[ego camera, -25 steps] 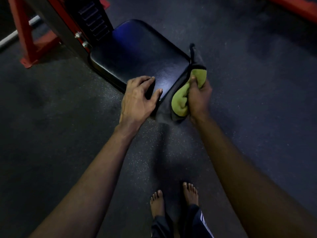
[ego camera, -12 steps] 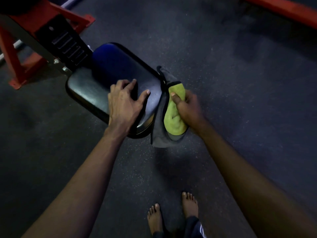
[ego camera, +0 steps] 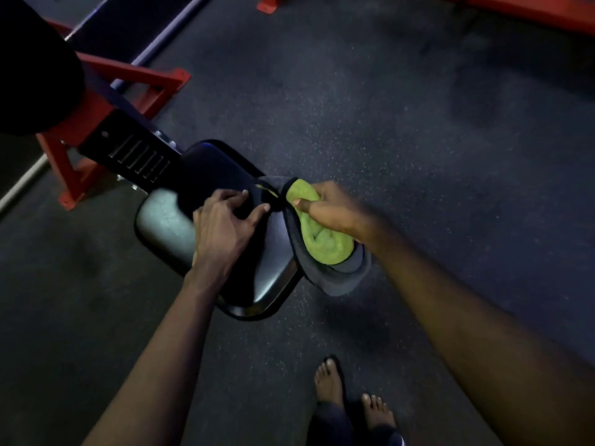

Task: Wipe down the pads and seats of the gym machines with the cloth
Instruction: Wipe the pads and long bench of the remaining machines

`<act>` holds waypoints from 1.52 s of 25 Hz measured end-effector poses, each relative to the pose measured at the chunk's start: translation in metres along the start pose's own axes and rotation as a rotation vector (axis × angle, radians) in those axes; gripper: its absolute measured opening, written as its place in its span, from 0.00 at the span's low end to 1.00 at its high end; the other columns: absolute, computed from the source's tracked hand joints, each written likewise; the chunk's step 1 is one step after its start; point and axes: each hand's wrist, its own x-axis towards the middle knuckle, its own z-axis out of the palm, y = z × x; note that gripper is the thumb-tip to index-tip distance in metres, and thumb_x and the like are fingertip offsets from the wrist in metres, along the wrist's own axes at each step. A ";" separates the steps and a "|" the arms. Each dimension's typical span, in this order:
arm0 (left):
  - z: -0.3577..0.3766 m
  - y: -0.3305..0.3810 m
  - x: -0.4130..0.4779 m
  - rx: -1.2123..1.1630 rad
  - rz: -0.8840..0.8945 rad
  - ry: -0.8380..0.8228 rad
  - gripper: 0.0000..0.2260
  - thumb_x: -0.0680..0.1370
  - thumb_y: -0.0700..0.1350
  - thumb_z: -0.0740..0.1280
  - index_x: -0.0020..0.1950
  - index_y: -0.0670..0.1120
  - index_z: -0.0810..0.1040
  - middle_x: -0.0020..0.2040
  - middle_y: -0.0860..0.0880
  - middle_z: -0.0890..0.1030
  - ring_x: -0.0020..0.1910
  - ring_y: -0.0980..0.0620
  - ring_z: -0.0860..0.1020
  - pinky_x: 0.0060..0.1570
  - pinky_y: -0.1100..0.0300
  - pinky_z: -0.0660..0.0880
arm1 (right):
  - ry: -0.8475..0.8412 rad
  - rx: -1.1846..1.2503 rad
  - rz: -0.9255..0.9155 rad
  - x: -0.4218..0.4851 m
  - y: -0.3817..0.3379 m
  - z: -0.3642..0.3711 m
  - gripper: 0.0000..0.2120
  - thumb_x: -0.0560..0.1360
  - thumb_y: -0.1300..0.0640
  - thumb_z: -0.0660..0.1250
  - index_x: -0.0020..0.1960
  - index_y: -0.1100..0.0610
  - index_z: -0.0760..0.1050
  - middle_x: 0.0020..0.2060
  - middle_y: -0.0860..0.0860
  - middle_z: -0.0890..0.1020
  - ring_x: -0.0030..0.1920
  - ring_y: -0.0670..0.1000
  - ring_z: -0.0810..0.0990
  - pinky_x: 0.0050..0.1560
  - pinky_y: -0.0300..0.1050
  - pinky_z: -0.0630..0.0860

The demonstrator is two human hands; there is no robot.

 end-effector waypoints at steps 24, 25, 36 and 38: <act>0.006 -0.066 0.102 -0.149 -0.155 0.092 0.17 0.77 0.46 0.73 0.64 0.41 0.80 0.62 0.46 0.79 0.62 0.47 0.76 0.65 0.56 0.70 | -0.113 -0.233 0.102 0.101 -0.083 0.021 0.08 0.79 0.48 0.66 0.51 0.51 0.80 0.50 0.54 0.85 0.52 0.58 0.83 0.48 0.43 0.74; 0.007 -0.068 0.103 -0.141 -0.165 0.108 0.18 0.76 0.47 0.73 0.64 0.41 0.81 0.62 0.45 0.80 0.62 0.46 0.76 0.66 0.55 0.70 | -0.131 -0.223 0.121 0.099 -0.079 0.019 0.09 0.80 0.47 0.66 0.52 0.52 0.80 0.50 0.54 0.85 0.52 0.58 0.83 0.48 0.43 0.74; 0.007 -0.058 0.108 -0.112 -0.178 0.124 0.17 0.77 0.48 0.73 0.62 0.39 0.83 0.59 0.45 0.82 0.59 0.45 0.77 0.62 0.58 0.70 | -0.133 -0.337 0.039 0.129 -0.087 0.027 0.11 0.79 0.47 0.65 0.50 0.53 0.80 0.51 0.57 0.85 0.56 0.62 0.81 0.56 0.53 0.78; 0.007 -0.060 0.109 -0.102 -0.183 0.109 0.18 0.78 0.50 0.72 0.63 0.40 0.82 0.60 0.45 0.81 0.60 0.45 0.76 0.62 0.60 0.69 | -0.100 -0.375 0.023 0.138 -0.100 0.034 0.12 0.80 0.48 0.64 0.55 0.54 0.80 0.55 0.59 0.83 0.60 0.63 0.79 0.58 0.52 0.74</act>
